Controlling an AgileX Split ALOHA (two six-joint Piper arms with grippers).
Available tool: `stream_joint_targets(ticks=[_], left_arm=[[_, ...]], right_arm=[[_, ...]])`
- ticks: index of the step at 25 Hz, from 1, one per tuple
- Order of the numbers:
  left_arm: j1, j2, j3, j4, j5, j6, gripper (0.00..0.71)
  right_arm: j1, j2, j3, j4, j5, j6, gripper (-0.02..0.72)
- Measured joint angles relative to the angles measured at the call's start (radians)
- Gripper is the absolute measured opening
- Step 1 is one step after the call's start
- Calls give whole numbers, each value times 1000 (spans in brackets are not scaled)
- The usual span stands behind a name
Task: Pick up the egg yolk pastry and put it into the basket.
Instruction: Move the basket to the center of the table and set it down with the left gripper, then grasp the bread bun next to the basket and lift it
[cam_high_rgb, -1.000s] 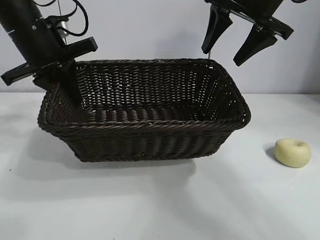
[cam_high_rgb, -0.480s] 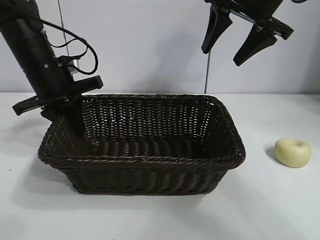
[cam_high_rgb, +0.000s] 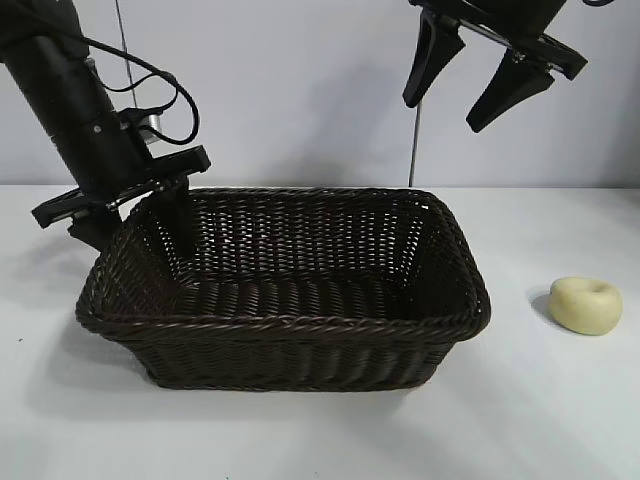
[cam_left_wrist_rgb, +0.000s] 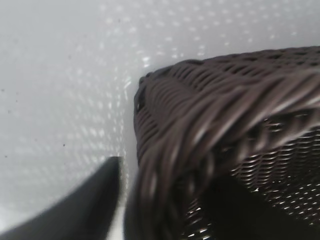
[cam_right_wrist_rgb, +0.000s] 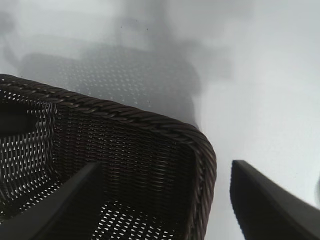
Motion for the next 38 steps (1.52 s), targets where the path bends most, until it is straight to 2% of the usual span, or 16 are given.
stream_joint_targets(ticks=[5,18,23,27,38], left_arm=[[0,-47,-3,8,1,0,543],[57,-222,-5,32,59,0,544],[50,-320,4,14,71,0,544],[25,-372,55,-5,60,0,542],[18,-381,84,-111,-19,-1,541]], right_arm=[[0,0,0,0,1,1,519],[0,0,0,0,1,2,519],[0,0,0,0,1,2,519],[0,0,0,0,1,2,519],[0,0,0,0,1,2,519]])
